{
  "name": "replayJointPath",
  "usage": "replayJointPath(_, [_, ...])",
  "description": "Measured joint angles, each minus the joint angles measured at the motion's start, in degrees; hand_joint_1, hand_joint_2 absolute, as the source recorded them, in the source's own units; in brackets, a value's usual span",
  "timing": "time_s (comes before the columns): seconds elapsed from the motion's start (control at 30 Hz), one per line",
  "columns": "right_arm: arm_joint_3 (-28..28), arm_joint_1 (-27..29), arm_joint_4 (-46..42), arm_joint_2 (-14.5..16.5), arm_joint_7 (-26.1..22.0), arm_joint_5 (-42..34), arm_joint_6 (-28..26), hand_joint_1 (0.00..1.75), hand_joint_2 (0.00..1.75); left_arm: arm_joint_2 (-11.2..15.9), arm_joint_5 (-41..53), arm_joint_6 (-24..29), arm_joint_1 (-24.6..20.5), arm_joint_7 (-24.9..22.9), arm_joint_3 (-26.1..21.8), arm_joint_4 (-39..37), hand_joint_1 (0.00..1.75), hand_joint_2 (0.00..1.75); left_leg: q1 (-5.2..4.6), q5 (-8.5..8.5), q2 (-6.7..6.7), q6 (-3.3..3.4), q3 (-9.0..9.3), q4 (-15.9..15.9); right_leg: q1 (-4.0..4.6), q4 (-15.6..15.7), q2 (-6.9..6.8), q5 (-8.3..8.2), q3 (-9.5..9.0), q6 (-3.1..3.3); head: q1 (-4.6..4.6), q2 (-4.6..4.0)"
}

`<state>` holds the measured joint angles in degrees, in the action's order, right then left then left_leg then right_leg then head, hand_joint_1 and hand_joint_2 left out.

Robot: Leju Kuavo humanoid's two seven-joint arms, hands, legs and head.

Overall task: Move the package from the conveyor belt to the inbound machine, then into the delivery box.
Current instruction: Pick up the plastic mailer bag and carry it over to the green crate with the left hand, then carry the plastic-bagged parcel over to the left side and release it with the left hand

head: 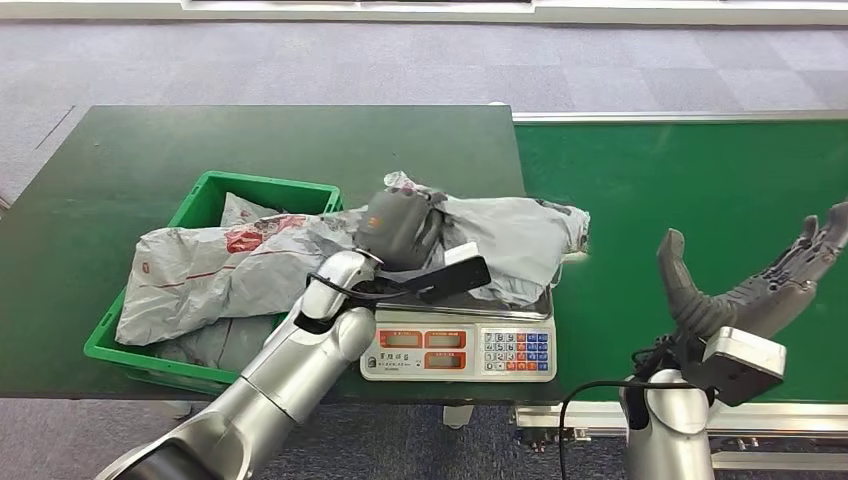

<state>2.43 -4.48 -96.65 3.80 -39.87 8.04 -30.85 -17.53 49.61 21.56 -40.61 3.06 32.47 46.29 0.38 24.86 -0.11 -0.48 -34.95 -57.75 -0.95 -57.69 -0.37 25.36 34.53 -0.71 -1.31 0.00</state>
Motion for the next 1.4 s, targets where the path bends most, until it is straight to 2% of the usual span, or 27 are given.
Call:
replayJointPath(0.1, [-1.7, 2.8, -2.0, 0.0, -0.3, -0.6, -0.1, 0.00, 1.75, 2.4, 2.6, 4.8, 2.5, -0.4, -1.9, 12.3, 1.75, 1.75, 0.00, 0.04, 0.01, 0.00, 0.00, 0.0, 0.01, 0.0, 0.01, 0.07, 0.01, 0.01, 0.00, 0.00])
replayJointPath(0.2, [-2.5, 4.1, -3.2, 0.0, -0.3, -0.9, -0.1, 0.00, 1.75, 3.8, 3.0, 5.5, 4.1, -0.6, -2.9, 19.4, 1.75, 1.75, 0.00, 0.06, 0.02, 0.00, 0.00, 0.0, 0.02, 0.0, 0.00, 0.09, 0.00, 0.01, 0.00, 0.00])
replayJointPath(0.37, [-2.9, 4.8, -4.1, 0.0, -0.3, -0.8, -0.2, 0.00, 1.75, 5.0, 3.1, 5.6, 5.8, -0.4, -3.7, 25.5, 1.75, 1.75, 0.00, 0.05, 0.02, 0.02, 0.01, 0.0, -0.01, 0.0, 0.00, 0.08, -0.01, 0.00, 0.00, 0.00])
replayJointPath(0.53, [-3.3, 5.9, -4.5, -0.1, -0.3, -1.1, -0.7, 0.00, 1.75, 6.3, 3.2, 10.3, 7.6, 0.7, -4.8, 30.7, 1.75, 1.75, 0.00, 0.05, 0.02, 0.02, 0.02, 0.0, -0.01, 0.0, 0.01, 0.07, -0.02, -0.01, 0.00, 0.00])
replayJointPath(0.73, [-4.1, 8.7, -6.1, -0.1, -0.3, -1.3, -0.7, 0.00, 1.75, 9.3, 4.1, 11.5, 10.7, -1.2, -10.2, 37.5, 1.75, 1.75, 0.00, 0.09, 0.03, -0.01, 0.02, 0.0, 0.05, 0.0, 0.01, 0.11, -0.01, 0.04, 0.00, 0.00])
replayJointPath(0.93, [-4.2, 10.3, -8.5, -0.1, -0.2, -1.6, -1.3, 0.00, 1.75, 12.4, 0.3, 11.5, 13.1, 0.4, -19.9, 35.5, 1.75, 1.75, 0.01, 0.09, 0.16, -0.05, 0.06, 0.1, 0.13, 0.0, 0.06, 0.14, 0.01, 0.09, 0.00, 0.00])
replayJointPath(1.1, [-4.2, 10.5, -8.6, -0.1, 1.7, -1.6, 2.2, 0.00, 1.75, 14.4, 6.6, 7.4, 13.2, -7.3, -26.7, 29.8, 1.75, 1.75, 0.02, 0.07, 0.19, -0.07, 0.09, 0.1, 0.11, 0.0, 0.11, 0.11, -0.01, 0.11, -0.01, 0.00])
replayJointPath(1.27, [-4.2, 9.1, -8.0, -0.1, 4.1, 0.6, 4.7, 0.00, 1.75, 17.2, 11.2, 4.1, 10.5, -11.1, -33.2, 16.8, 1.75, 1.75, 0.02, 0.04, 0.28, -0.10, 0.13, 0.1, 0.13, 0.0, 0.22, 0.08, -0.01, 0.14, 0.00, 0.00])
replayJointPath(1.37, [-4.2, 8.4, -7.2, -0.1, 5.0, 1.1, 5.6, 0.00, 1.75, 18.4, 13.3, 3.0, 10.0, -11.6, -36.0, 10.0, 1.75, 1.75, 0.02, 0.02, 0.32, -0.13, 0.14, 0.1, 0.14, 0.0, 0.28, 0.07, 0.00, 0.15, -0.01, 0.00])
replayJointPath(1.4, [-4.2, 8.2, -7.0, -0.1, 5.2, 1.1, 6.0, 0.00, 1.75, 18.6, 13.2, 2.2, 10.0, -11.1, -36.8, 8.1, 1.66, 1.75, 0.02, 0.02, 0.32, -0.14, 0.13, 0.1, 0.13, 0.0, 0.28, 0.08, 0.00, 0.15, 0.00, 0.00])
